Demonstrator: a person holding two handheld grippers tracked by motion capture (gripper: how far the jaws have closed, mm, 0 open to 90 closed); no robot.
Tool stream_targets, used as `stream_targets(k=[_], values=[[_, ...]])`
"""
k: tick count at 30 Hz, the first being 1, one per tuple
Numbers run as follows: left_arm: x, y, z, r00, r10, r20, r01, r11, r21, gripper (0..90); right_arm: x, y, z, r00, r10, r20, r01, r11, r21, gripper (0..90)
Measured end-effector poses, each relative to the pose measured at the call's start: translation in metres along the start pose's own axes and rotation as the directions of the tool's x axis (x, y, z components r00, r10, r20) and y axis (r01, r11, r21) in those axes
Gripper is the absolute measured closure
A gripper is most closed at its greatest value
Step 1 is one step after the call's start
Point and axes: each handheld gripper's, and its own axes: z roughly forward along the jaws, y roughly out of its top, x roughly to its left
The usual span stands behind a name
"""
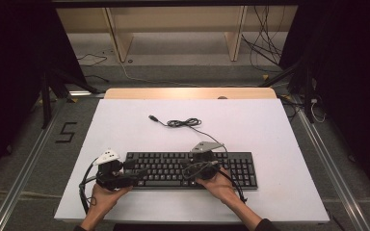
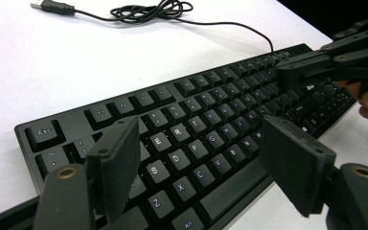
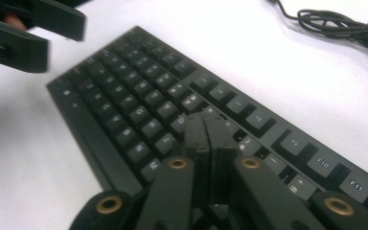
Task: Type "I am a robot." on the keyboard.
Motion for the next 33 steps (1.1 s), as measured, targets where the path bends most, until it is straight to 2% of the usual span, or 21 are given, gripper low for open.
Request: stream_targets(k=[12,22,29,32,33], values=[[-0.001,-0.001,-0.002,1.0000,-0.003,0.006,0.003,0.9999,-0.012,29.5,-0.004,0.001,0.021,0.9988,-0.002,0.048,-0.001,0.997,0.074,90.0],[-0.001,-0.002,-0.003,1.0000,0.001,0.006,-0.001,0.9999,-0.011,29.5,-0.005,-0.002,0.031,0.9981,-0.015,0.059,0.008,0.993,0.116,90.0],[-0.001,-0.002,-0.003,1.0000,0.003,0.002,-0.003,0.9999,-0.016,29.5,-0.005,-0.002,0.031,0.9979,-0.016,0.062,0.009,0.994,0.113,90.0],[0.001,-0.002,-0.004,1.0000,0.004,-0.001,-0.004,0.9998,-0.021,29.5,-0.006,-0.002,0.029,0.9981,0.009,0.061,-0.016,0.994,0.104,89.9],[0.001,-0.002,-0.004,1.0000,-0.001,0.000,0.001,0.9997,-0.026,29.5,-0.007,-0.002,0.027,0.9986,0.018,0.050,-0.022,0.996,0.086,86.2]])
